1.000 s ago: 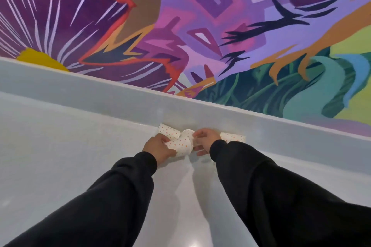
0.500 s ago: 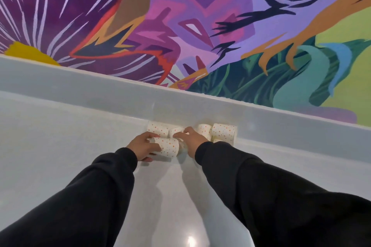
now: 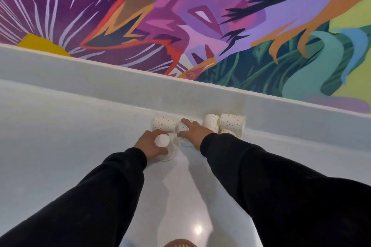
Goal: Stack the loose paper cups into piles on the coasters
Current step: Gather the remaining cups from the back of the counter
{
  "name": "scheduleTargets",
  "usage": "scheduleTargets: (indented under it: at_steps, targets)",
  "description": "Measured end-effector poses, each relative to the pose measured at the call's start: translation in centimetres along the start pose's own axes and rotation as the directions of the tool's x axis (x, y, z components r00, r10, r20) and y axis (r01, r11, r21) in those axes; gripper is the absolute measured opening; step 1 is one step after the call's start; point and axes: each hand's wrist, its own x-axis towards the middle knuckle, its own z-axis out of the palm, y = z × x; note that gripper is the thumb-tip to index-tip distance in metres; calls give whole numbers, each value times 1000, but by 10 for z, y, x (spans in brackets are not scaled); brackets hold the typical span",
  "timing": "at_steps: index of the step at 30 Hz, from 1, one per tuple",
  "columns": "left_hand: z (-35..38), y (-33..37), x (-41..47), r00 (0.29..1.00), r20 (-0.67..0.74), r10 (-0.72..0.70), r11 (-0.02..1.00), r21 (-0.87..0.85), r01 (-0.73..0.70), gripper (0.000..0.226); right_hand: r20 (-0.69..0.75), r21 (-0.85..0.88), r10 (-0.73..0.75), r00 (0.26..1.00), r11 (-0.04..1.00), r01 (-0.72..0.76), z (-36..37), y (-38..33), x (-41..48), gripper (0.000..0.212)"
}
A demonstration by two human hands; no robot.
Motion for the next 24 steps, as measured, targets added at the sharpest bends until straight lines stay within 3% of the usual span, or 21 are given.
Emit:
scheduleTargets:
  at_steps: [4,6,8,10,12,14,16,20,24]
  targets:
    - [14,-4,-6,997,-6,82,996,22,-82,30,-90,18,29,996,999,-27,-8,-1,-4,57]
    - [19,-3,-10,994,-25,108,994,21,-107,24,-142,220,146,979,969,-113,-20,-1,-8,52]
    - [20,-3,-11,996,-19,82,996,30,-82,33,-175,543,330,928,818,-189,-31,1,-11,47]
    - [15,-5,-7,998,4,57,996,63,-57,48,-175,776,439,882,613,-151,-40,4,-15,45]
    - [3,-6,1,995,-37,92,986,144,-86,50,-168,881,462,871,467,-78,-46,4,-21,45]
    - [-13,-3,10,978,-147,148,954,281,-102,46,-194,917,439,877,399,3,-46,-2,-26,43]
    - [-26,2,18,957,-195,215,900,421,-116,52,-247,903,387,889,425,65,-37,-10,-31,38]
    - [-24,7,36,967,-15,254,723,667,-180,80,-250,831,291,923,555,50,-6,-30,-35,39]
    - [-10,5,40,977,53,204,546,823,-158,83,-184,795,294,938,606,-34,19,-43,-34,45]
